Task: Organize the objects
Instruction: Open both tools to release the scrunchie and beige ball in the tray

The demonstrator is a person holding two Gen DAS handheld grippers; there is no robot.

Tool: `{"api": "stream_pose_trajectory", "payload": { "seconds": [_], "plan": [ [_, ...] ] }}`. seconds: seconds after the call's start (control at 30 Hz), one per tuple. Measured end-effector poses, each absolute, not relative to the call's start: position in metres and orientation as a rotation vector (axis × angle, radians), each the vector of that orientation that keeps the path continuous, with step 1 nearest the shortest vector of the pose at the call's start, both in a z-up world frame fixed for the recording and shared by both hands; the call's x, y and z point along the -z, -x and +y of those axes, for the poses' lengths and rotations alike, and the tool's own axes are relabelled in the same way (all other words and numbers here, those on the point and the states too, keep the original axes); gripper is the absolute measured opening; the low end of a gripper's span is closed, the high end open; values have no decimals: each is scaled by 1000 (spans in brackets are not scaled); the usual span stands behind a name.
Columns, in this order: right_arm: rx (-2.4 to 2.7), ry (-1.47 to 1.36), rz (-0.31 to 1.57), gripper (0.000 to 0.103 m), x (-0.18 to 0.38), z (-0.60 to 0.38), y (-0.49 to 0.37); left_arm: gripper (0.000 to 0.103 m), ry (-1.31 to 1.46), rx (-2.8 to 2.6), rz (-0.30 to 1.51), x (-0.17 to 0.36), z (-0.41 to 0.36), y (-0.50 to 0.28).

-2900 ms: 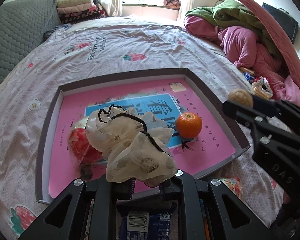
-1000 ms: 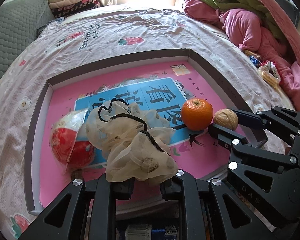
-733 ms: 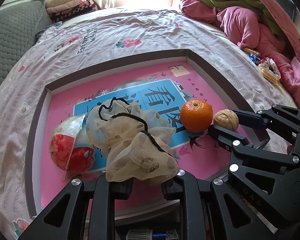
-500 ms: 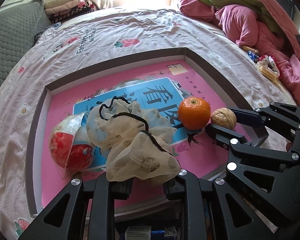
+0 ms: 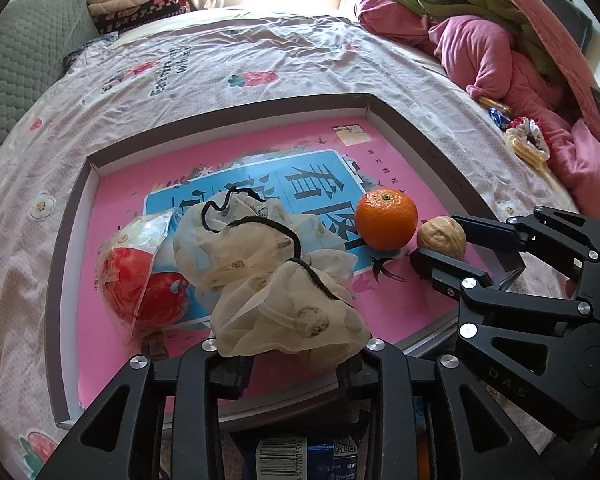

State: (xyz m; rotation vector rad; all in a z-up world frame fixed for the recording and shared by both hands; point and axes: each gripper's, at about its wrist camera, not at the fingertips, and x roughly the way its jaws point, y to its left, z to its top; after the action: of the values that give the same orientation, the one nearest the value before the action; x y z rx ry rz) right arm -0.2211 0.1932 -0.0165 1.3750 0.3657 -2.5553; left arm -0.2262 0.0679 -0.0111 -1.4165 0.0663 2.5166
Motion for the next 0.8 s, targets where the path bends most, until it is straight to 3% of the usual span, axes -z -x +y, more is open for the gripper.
{"api": "stream_pose_trajectory", "payload": {
  "seconds": [0.2, 0.4, 0.8],
  "plan": [
    [2575, -1352, 365, 45, 11, 197, 219, 51, 1435, -2493, 5, 11, 60, 226],
    [2578, -1339, 376, 51, 9, 197, 217, 57, 1418, -2492, 17, 7, 60, 222],
    [2614, -1306, 349, 52, 0, 205, 216, 71, 1311, -2558, 63, -7, 63, 221]
  ]
}}
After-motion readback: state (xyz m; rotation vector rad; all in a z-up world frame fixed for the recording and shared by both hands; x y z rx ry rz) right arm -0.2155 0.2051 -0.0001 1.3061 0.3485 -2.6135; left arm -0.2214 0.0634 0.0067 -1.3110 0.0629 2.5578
